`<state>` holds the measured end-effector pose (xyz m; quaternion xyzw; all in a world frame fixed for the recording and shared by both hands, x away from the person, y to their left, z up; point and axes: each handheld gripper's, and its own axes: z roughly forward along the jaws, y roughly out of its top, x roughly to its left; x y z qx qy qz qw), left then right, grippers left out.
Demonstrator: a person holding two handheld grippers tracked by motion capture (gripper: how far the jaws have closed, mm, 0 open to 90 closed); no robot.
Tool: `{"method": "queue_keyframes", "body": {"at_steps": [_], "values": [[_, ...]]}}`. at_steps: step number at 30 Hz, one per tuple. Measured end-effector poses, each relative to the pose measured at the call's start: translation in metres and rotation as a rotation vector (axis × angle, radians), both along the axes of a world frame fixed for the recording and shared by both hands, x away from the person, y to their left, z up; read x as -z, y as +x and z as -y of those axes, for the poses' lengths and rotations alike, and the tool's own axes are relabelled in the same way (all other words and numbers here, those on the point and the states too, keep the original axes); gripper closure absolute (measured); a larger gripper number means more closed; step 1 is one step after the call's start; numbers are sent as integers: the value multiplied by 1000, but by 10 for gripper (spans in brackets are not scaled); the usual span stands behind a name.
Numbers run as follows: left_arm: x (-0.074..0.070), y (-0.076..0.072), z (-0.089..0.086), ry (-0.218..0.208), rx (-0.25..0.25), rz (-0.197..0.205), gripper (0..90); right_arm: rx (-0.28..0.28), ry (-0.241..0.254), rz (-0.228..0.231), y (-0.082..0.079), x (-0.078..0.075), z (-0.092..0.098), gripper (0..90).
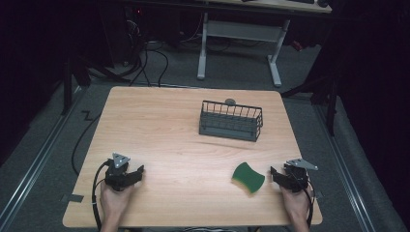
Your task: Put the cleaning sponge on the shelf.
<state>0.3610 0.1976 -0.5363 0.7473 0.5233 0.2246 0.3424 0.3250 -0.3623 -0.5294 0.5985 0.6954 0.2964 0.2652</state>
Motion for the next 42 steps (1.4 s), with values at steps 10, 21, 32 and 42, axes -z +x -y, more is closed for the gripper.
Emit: {"method": "queue_keyframes", "body": {"at_steps": [10, 21, 32, 42], "values": [[-3, -1, 6, -23, 35, 9, 365, -13, 27, 3, -6, -2, 5, 436], [-24, 13, 36, -66, 120, 24, 397, -48, 78, 50, -3, -15, 4, 531], [-51, 36, 76, -72, 230, 34, 430, -111, 103, 81, 13, -40, -3, 571], [-65, 61, 106, -91, 267, 36, 454, -115, 72, 89, 34, -57, -8, 572]]}}
